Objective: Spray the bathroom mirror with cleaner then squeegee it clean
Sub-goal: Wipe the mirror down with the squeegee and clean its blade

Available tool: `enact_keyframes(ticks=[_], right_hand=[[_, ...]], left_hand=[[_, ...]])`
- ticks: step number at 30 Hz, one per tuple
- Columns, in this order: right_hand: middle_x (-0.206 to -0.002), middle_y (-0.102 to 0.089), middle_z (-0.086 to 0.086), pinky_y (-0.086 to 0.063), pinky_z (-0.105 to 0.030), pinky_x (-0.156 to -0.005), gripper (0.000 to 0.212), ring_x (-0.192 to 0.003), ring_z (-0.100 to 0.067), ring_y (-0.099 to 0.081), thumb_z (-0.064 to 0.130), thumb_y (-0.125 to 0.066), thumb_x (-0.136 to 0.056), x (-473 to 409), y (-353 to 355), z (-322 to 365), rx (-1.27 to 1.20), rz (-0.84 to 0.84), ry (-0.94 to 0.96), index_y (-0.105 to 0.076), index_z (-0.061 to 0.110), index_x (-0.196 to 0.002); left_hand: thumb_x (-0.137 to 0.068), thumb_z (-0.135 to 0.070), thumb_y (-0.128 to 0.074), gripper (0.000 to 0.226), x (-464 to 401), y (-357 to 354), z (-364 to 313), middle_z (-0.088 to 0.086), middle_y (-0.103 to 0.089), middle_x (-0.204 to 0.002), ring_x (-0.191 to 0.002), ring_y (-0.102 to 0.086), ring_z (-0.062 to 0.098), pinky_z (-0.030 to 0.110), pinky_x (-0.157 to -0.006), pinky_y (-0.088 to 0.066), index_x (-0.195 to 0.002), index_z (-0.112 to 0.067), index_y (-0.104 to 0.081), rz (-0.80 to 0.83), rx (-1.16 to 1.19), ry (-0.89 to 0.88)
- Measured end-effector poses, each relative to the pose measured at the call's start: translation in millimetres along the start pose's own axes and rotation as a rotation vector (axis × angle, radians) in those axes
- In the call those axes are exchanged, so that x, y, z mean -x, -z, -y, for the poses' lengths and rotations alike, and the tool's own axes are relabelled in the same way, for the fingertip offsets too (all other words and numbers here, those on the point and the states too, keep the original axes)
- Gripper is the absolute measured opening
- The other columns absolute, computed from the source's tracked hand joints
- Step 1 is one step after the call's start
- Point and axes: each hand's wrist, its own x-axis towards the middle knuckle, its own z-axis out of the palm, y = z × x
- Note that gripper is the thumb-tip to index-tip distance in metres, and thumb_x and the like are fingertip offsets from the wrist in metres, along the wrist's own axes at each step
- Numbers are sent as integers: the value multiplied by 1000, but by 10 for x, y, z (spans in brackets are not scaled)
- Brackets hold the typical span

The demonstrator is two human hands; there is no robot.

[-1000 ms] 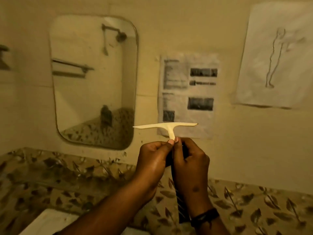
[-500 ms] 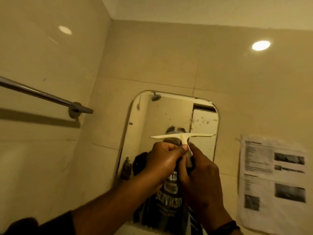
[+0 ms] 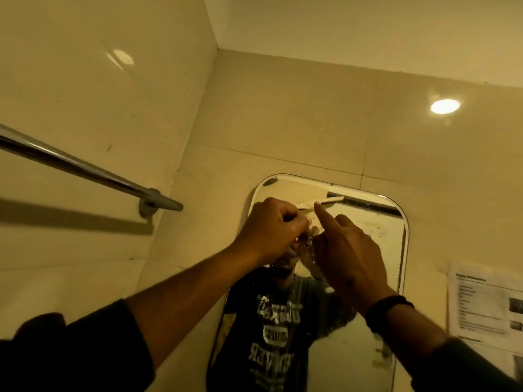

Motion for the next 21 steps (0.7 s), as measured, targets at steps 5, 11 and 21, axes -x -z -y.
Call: enact_keyframes(ticks=[5, 11, 21], right_hand=[[-87, -57, -3, -34, -20, -41, 59, -48, -7, -39, 32, -49, -97, -255, -138, -106, 169, 31, 122, -26, 23, -150], [-73, -57, -1, -36, -22, -33, 53, -40, -9, -40, 36, -54, -98, -397, -298, -26, 239, -26, 226, -34, 24, -146], [-62, -47, -1, -46, -31, -42, 60, -44, -19, -45, 24, -50, -100, -722, -509, 171, 270, 28, 388, -18, 26, -150]], left_hand=[[-90, -25, -71, 11, -424, 190, 262, -6, -70, -74, -65, -69, 6, 21, -62, -59, -85, -15, -68, -349, -192, -186], [-84, -17, -76, 9, -903, 272, 663, -1, -72, -89, -85, -68, 13, 29, -80, -57, -91, -14, -72, -484, -251, -46], [-82, -13, -78, 6, -1125, 387, 861, -10, -68, -76, -74, -62, -2, 17, -75, -50, -89, -14, -78, -455, -82, 110]])
